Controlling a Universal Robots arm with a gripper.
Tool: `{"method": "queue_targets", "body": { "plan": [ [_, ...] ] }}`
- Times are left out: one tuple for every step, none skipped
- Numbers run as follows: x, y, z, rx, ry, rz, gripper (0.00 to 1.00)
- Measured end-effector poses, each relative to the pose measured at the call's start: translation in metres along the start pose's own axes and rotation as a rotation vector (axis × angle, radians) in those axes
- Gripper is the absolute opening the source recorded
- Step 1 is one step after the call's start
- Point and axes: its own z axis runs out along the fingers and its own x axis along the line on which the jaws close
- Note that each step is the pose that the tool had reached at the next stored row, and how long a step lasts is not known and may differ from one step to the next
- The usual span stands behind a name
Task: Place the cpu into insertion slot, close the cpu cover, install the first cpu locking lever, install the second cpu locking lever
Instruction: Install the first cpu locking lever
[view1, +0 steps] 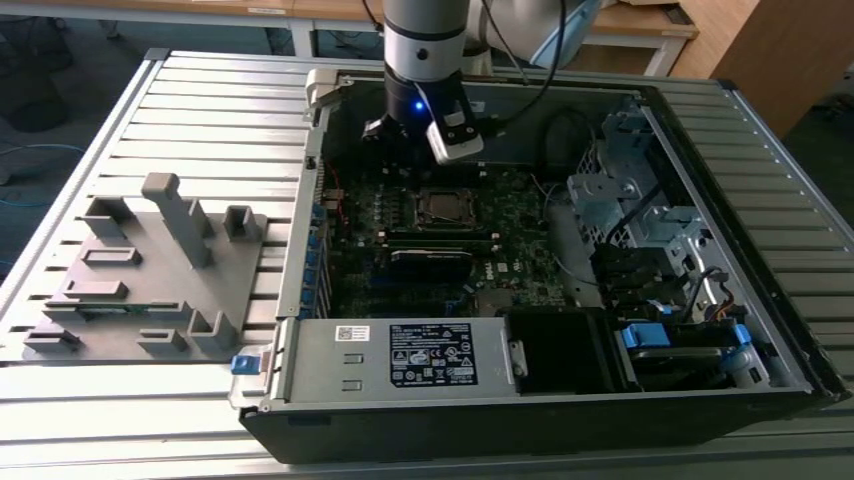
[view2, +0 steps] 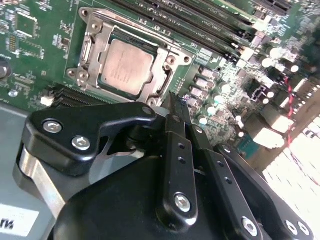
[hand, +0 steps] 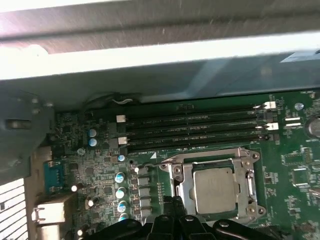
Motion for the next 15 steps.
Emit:
{"method": "queue_targets", "body": {
  "plan": [
    [0.0,0.0001,-0.0029,-0.0001,0.0,0.0,0.1],
    [-0.0001,0.0002,-0.0051,0.0001,0.0001,0.0,0.1],
    [-0.0001,0.0002,-0.0058,0.0,0.0,0.0,0.1],
    [-0.0001,0.0002,-0.0058,-0.0002,-0.0001,0.0,0.1],
    [-0.0001,0.0002,-0.0058,-0.0003,-0.0001,0.0,0.1],
    [0.0002,0.0002,-0.0058,-0.0001,-0.0001,0.0,0.1],
    [0.0011,0.0,-0.0059,-0.0001,-0.0002,0.0,0.1],
    [0.0027,-0.0002,-0.006,0.0,-0.0007,0.0,0.1],
    [0.0047,-0.0004,-0.006,-0.0001,-0.0014,0.0,0.1],
    [0.0068,-0.0006,-0.006,-0.0003,-0.0021,0.0,0.1],
    [0.009,-0.0008,-0.006,-0.0004,-0.003,0.0,0.1],
    [0.0106,-0.001,-0.006,-0.0006,-0.0042,0.0,0.1],
    [0.0116,-0.0011,-0.0062,-0.0008,-0.006,0.0,0.1],
    [0.0124,-0.0011,-0.0073,-0.0009,-0.0087,0.0,0.1],
    [0.0125,-0.0011,-0.0085,-0.0012,-0.0097,0.0,0.1]
  ]
}}
